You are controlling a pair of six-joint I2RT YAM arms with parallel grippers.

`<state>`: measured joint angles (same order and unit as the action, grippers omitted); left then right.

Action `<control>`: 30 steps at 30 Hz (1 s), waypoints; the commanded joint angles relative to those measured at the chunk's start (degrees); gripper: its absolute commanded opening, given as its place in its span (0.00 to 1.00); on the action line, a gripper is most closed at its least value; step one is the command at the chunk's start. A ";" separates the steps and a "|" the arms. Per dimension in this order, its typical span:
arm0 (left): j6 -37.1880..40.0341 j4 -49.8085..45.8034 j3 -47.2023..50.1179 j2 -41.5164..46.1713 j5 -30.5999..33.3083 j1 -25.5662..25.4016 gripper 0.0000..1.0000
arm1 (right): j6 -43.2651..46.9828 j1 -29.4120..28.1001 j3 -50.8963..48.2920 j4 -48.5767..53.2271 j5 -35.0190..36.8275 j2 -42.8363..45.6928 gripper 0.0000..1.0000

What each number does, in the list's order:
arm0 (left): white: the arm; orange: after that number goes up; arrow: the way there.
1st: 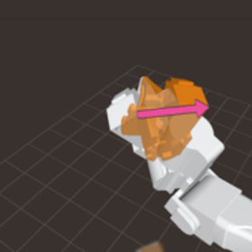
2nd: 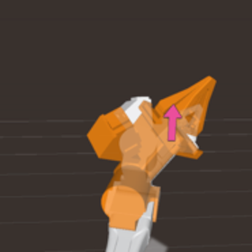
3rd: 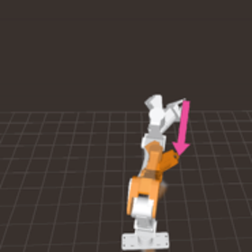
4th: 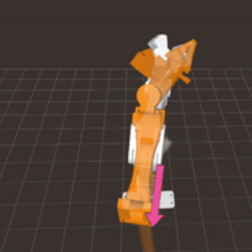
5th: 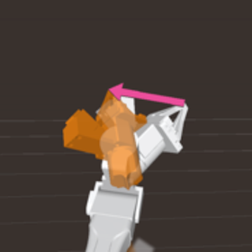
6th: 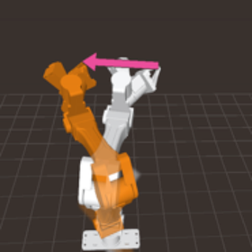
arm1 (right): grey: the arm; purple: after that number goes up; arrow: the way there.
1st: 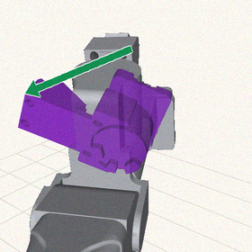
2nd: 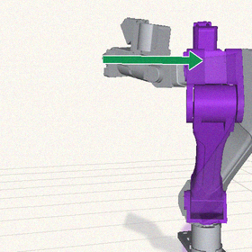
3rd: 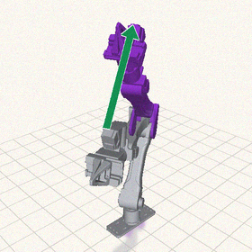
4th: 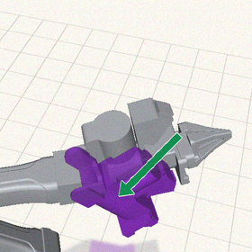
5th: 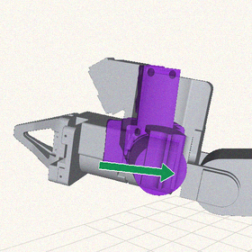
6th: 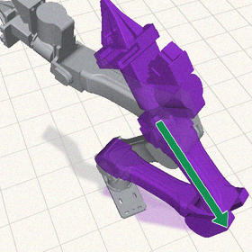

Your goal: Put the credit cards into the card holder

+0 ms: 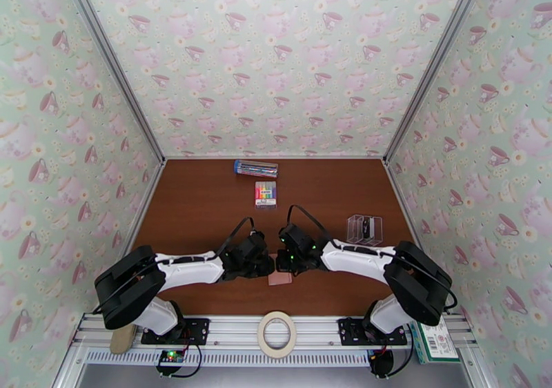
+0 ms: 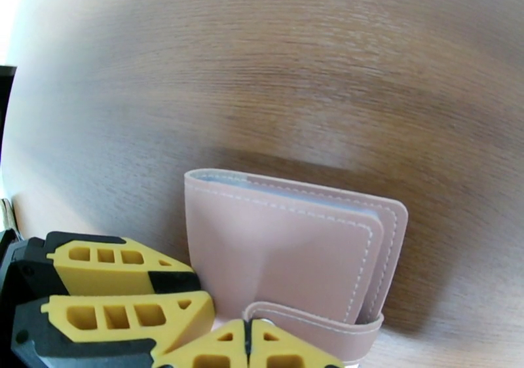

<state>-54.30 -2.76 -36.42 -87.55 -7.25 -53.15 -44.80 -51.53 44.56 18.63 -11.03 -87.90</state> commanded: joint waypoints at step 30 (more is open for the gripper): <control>-0.36 -1.89 -0.48 -0.58 0.24 -0.82 0.23 | -0.55 -0.86 1.04 3.18 -0.22 0.53 0.00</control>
<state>-54.30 -2.83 -36.42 -87.53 -7.25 -53.63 -44.82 -52.07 44.64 22.50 -10.09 -86.37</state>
